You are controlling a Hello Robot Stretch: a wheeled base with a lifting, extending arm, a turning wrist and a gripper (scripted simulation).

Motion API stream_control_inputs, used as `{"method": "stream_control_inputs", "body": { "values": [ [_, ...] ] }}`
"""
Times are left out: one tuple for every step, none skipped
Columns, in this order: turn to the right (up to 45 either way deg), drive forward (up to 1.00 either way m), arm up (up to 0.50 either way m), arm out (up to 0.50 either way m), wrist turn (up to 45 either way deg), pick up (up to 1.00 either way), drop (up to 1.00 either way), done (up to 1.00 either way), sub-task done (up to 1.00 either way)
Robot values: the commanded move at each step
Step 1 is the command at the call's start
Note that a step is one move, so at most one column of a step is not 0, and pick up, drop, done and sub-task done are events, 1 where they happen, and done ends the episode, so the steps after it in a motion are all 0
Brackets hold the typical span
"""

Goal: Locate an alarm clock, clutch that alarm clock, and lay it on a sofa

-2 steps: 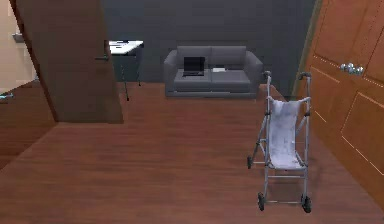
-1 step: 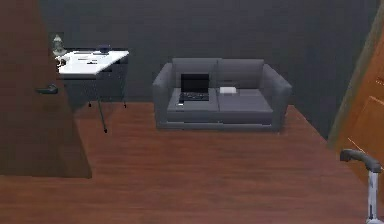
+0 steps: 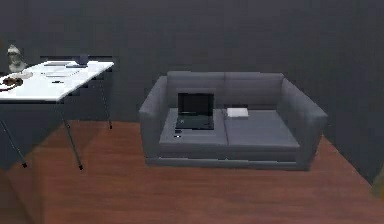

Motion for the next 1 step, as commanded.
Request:
{"method": "stream_control_inputs", "body": {
  "values": [
    [18.0,0.0,0.0,0.0,0.0,0.0,0.0,0.0,0.0]
  ]
}}
